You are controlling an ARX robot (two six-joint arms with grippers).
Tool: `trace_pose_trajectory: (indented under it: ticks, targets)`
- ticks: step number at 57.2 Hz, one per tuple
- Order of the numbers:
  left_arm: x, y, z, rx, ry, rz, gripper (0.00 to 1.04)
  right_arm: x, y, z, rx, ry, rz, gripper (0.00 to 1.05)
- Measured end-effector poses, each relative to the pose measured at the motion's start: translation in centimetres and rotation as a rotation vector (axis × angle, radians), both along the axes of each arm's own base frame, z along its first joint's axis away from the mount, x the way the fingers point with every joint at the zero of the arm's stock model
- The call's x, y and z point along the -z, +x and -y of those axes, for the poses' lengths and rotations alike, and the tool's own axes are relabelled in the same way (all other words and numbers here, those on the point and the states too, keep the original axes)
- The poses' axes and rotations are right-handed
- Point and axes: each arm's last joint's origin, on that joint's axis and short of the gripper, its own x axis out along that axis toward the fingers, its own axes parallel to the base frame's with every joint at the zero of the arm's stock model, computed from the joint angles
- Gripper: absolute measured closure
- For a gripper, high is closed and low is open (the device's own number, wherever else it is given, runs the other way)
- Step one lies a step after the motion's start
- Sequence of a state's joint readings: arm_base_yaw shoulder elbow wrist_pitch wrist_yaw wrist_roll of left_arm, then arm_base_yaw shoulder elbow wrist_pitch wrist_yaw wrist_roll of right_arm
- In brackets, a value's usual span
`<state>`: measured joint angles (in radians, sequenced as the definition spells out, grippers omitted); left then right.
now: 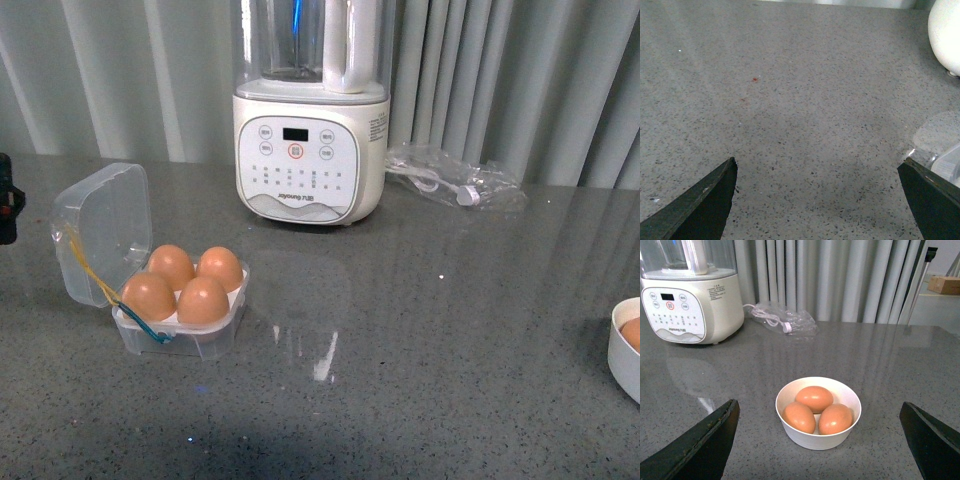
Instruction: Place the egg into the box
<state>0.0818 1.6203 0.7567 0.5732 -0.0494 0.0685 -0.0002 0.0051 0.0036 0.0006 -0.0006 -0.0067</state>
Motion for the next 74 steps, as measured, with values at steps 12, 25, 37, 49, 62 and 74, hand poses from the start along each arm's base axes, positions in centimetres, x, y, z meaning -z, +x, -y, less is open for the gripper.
trace_pose_trajectory:
  ticks: [12,25,37,49,62,74]
  targets:
    - [0.2,0.5,2.1,0.058,0.032,0.006,0.07,0.0,0.0,0.0,0.000,0.000,0.000,0.07]
    - [-0.1,-0.1,6.1,0.162,0.066,0.028,0.07,0.0,0.0,0.0,0.000,0.000,0.000,0.07]
    - [-0.7,-1.4,9.6,0.266,0.070,0.053,0.07,0.0,0.0,0.0,0.000,0.000,0.000,0.07]
    - [-3.4,-3.2,11.3,0.329,0.062,0.142,0.07,0.0,0.0,0.0,0.000,0.000,0.000,0.07]
    - [-7.3,-7.2,10.9,0.320,0.077,0.295,0.07,0.0,0.0,0.0,0.000,0.000,0.000,0.07]
    - [-8.4,-11.6,9.9,0.302,0.091,0.318,0.07,0.0,0.0,0.0,0.000,0.000,0.000,0.07]
